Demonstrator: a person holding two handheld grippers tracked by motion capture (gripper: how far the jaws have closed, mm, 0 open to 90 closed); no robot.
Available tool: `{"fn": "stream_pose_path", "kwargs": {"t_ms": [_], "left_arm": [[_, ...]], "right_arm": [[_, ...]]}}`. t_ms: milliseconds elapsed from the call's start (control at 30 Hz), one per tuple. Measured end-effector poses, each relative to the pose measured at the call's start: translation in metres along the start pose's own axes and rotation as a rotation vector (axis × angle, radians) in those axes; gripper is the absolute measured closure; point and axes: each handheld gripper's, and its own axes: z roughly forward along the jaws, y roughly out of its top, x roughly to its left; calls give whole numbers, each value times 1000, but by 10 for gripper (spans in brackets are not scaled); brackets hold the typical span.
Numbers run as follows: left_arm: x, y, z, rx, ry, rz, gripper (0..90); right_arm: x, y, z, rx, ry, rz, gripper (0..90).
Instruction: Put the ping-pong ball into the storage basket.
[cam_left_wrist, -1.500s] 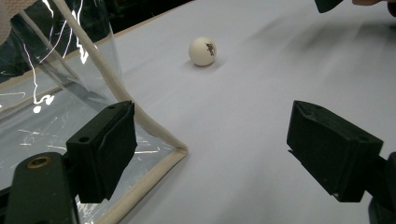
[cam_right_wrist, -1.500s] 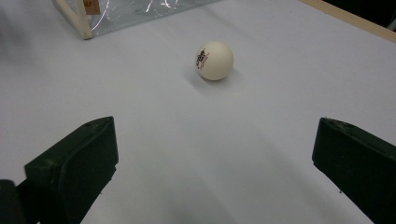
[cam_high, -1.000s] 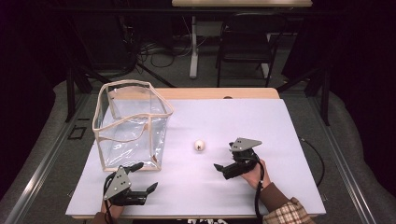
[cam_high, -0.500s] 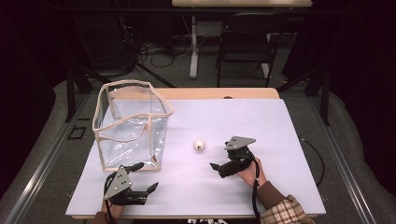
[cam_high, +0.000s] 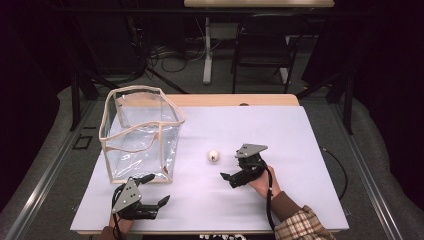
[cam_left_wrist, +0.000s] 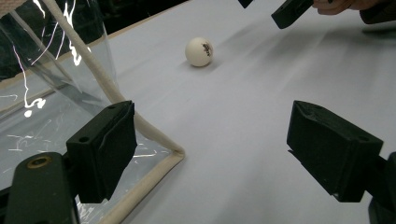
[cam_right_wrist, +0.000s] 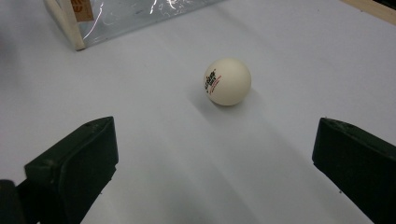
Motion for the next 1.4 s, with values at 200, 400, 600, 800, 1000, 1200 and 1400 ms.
{"fn": "stream_pose_path", "kwargs": {"t_ms": [200,400,600,800,1000,1200,1400], "left_arm": [[1,0,0,-2,0,-2,159],[0,0,-1,-3,-2,-2,159],[0,0,0,-4,-2,-1,159],[2,1,1,-8,-8,-4,159],[2,1,2,-8,-9,-4,159],[2,1,2,-9,-9,-6,159],[2,1,2,-9,-10,-6,159]], "right_arm": [[0,1,1,1,1,0,0],[-2,10,13,12,4,1,0],[-5,14,20,17,1,6,0],[-8,17,28,16,-1,13,0],[-9,22,33,9,-6,18,0],[-7,25,38,12,-3,10,0],[-8,27,46,13,3,22,0]]}}
